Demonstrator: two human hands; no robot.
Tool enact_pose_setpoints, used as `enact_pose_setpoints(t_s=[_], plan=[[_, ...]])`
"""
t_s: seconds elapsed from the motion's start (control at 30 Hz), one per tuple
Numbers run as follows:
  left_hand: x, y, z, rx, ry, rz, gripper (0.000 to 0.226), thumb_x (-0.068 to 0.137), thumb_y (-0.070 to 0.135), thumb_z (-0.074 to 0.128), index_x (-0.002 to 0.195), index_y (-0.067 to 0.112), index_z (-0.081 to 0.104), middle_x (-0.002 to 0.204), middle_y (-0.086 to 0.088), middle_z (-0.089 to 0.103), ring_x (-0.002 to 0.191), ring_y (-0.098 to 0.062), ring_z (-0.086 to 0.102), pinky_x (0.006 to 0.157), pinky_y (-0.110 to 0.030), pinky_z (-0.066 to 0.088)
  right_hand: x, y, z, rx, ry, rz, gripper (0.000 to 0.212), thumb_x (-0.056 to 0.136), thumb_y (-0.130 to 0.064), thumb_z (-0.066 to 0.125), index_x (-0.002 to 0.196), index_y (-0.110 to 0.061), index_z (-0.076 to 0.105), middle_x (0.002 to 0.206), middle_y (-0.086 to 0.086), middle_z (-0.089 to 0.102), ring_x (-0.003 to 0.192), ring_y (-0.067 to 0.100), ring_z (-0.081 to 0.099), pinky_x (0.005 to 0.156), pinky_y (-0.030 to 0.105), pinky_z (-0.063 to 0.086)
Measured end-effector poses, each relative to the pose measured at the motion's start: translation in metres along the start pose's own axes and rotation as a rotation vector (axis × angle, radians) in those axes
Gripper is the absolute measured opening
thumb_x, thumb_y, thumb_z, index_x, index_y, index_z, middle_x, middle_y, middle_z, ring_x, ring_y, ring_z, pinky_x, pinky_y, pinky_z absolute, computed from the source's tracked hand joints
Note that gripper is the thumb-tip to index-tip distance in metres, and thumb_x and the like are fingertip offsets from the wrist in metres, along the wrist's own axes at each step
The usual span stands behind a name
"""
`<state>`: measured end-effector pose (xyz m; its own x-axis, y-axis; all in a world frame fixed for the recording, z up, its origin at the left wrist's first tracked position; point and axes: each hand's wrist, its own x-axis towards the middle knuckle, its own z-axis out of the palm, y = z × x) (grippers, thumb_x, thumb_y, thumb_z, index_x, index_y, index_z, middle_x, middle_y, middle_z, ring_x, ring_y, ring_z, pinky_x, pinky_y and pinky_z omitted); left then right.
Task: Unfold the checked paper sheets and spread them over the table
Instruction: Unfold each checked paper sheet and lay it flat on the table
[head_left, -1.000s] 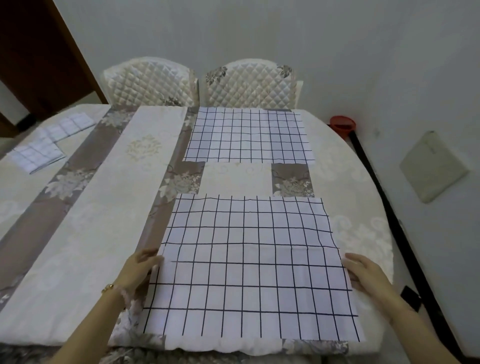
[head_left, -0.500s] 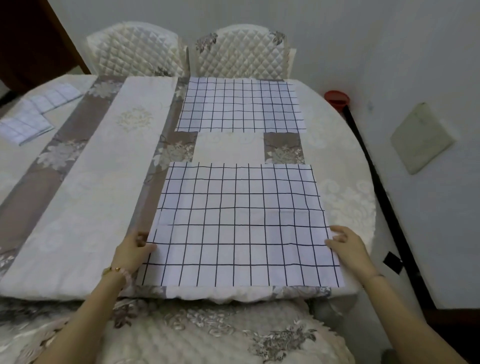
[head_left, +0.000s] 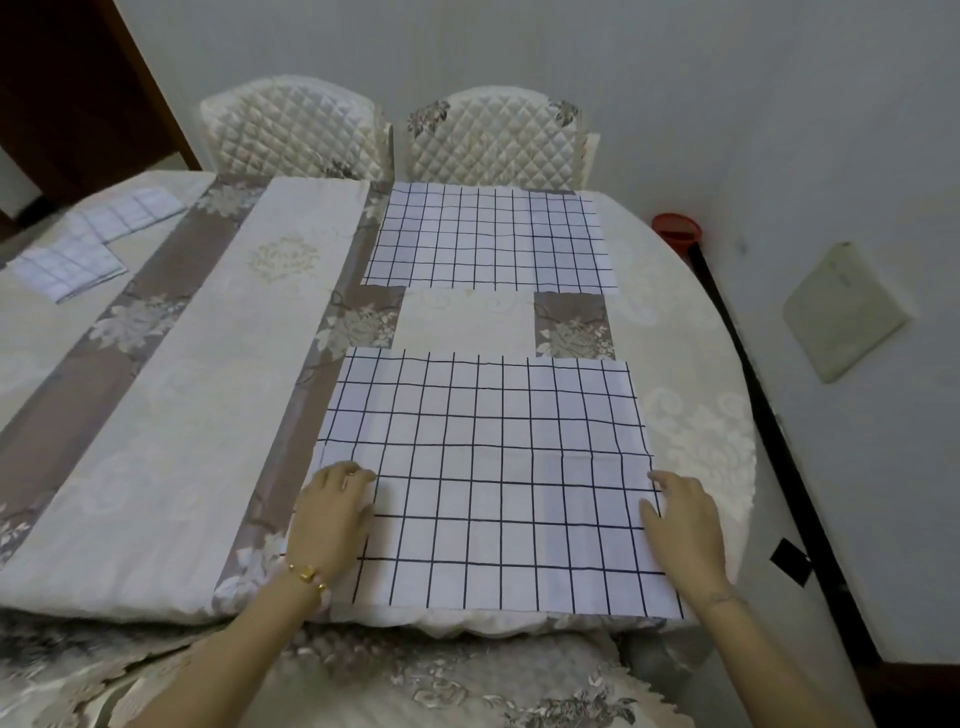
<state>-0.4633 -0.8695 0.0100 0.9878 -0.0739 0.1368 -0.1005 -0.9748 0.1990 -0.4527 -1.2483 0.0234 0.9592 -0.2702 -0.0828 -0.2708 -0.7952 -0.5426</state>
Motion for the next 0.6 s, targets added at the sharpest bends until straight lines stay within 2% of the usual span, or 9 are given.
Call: enact_pose_setpoints(t_s=[0.13,0.2,0.23,0.3,0.37,0.4,0.47,0.6], plan=[[0.020,0.054,0.021,-0.135,-0.053,0.243,0.043,0.057,0.005,0.084,0.097,0.010,0.069,0.101,-0.009,0.070,0.089,-0.027,0.068,0.077,-0.037,0.056,-0.004,-0.027,0.017,0.005,-0.108,-0.197,0.032,0.092,-0.008,0.050,0.123,-0.012,0.060,0.125,0.004,0.058,0.116,0.019,0.050,0.091,0.015,0.032],[0.026,0.071,0.034,-0.149,-0.103,0.275,0.042,0.065,0.014,0.079,0.105,0.015,0.065,0.107,-0.006,0.069,0.095,-0.025,0.068,0.082,-0.038,0.055,-0.005,-0.035,0.028,-0.035,-0.173,-0.291,0.034,0.094,-0.011,0.048,0.127,-0.013,0.058,0.128,0.002,0.058,0.119,0.016,0.050,0.097,0.012,0.028],[0.026,0.075,0.042,-0.140,-0.139,0.265,0.038,0.073,0.023,0.070,0.110,0.019,0.061,0.111,-0.004,0.068,0.099,-0.025,0.067,0.084,-0.040,0.054,-0.005,-0.037,0.033,-0.057,-0.196,-0.330,0.035,0.095,-0.012,0.047,0.129,-0.014,0.056,0.130,0.000,0.057,0.122,0.014,0.049,0.099,0.011,0.026],[0.024,0.077,0.052,-0.067,-0.216,0.211,0.039,0.085,0.042,0.044,0.119,0.025,0.052,0.120,0.000,0.065,0.111,-0.022,0.062,0.093,-0.040,0.050,-0.002,-0.040,0.039,-0.096,-0.221,-0.383,0.037,0.097,-0.015,0.044,0.134,-0.016,0.052,0.136,-0.001,0.054,0.128,0.012,0.045,0.103,0.011,0.022],[0.020,0.074,0.061,-0.024,-0.267,0.178,0.047,0.096,0.049,0.021,0.127,0.026,0.048,0.130,0.002,0.060,0.121,-0.019,0.051,0.105,-0.038,0.036,0.003,-0.041,0.043,-0.149,-0.244,-0.418,0.040,0.099,-0.018,0.041,0.138,-0.017,0.047,0.144,-0.002,0.047,0.136,0.013,0.038,0.107,0.012,0.015],[0.019,0.072,0.062,-0.011,-0.290,0.167,0.052,0.097,0.050,0.013,0.130,0.027,0.046,0.132,0.003,0.058,0.123,-0.018,0.049,0.105,-0.037,0.029,0.007,-0.042,0.045,-0.189,-0.264,-0.436,0.041,0.100,-0.020,0.038,0.141,-0.017,0.044,0.147,-0.002,0.042,0.139,0.013,0.033,0.109,0.014,0.013],[0.019,0.071,0.060,0.011,-0.303,0.150,0.056,0.097,0.052,0.007,0.132,0.028,0.043,0.133,0.004,0.057,0.124,-0.017,0.048,0.104,-0.035,0.025,0.018,-0.041,0.046,-0.266,-0.304,-0.457,0.044,0.101,-0.023,0.034,0.145,-0.017,0.037,0.153,-0.003,0.033,0.143,0.013,0.025,0.113,0.017,0.012],[0.019,0.071,0.060,-0.011,-0.247,0.166,0.056,0.096,0.052,0.008,0.131,0.027,0.043,0.133,0.004,0.057,0.125,-0.015,0.039,0.104,-0.035,0.025,0.053,-0.040,0.046,-0.360,-0.298,-0.440,0.048,0.102,-0.025,0.030,0.149,-0.013,0.027,0.158,0.000,0.022,0.146,0.014,0.019,0.116,0.024,0.013]])
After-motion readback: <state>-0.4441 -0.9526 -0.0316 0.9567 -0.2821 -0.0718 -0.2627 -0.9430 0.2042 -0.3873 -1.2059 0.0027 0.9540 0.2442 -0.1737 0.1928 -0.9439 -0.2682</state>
